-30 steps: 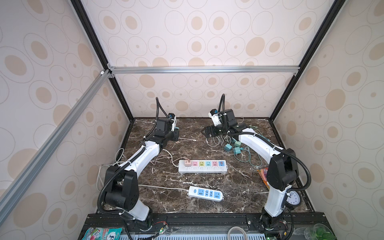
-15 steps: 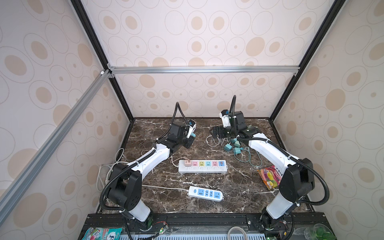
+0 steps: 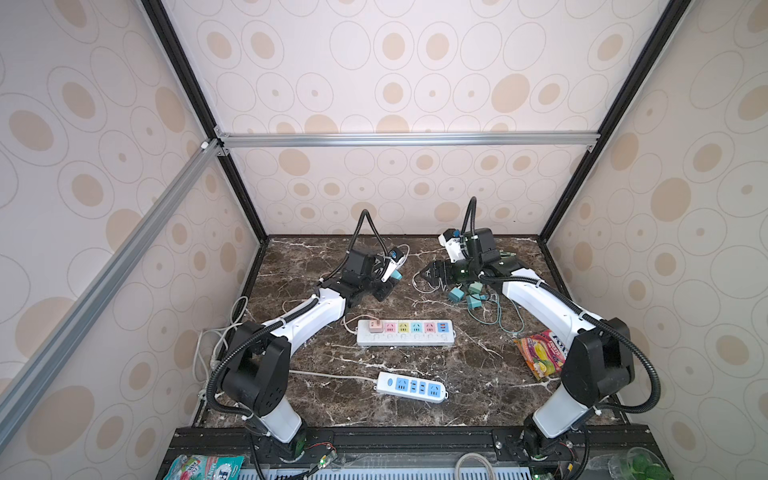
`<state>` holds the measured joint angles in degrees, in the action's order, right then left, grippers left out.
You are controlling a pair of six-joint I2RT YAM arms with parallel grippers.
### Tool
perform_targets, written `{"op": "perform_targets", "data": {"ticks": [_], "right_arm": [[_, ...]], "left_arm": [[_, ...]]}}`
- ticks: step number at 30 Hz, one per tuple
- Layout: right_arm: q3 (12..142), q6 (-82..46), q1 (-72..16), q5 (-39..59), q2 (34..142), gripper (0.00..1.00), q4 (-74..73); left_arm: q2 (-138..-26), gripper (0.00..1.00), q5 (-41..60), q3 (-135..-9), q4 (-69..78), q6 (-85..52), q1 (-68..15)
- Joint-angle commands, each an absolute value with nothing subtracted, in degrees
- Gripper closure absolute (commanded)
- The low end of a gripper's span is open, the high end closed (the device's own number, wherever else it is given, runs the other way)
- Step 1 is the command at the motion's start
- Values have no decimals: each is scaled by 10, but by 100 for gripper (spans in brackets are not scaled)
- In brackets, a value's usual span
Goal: Insert the plug
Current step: 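Bring the teal charger in the left gripper toward the approaching right gripper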
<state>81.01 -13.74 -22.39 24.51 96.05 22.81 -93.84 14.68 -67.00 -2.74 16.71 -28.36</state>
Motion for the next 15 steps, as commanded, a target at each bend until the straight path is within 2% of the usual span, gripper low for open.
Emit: {"op": "perform_targets", "data": {"ticks": [1, 4, 8, 12, 15], "right_arm": [[846, -150, -222, 337, 991, 12, 265], [879, -148, -222, 363, 1014, 16, 303], [907, -127, -222, 359, 1034, 15, 348], [923, -122, -221, 404, 1056, 15, 364], [932, -127, -221, 412, 1065, 17, 362]], "left_arm": [[-959, 100, 180, -694, -17, 231, -284], [-965, 100, 185, -677, 22, 260, -283], [-957, 100, 226, -632, 103, 310, -283], [-932, 100, 284, -560, 220, 368, -283], [-918, 100, 292, -523, 281, 381, -283]]}}
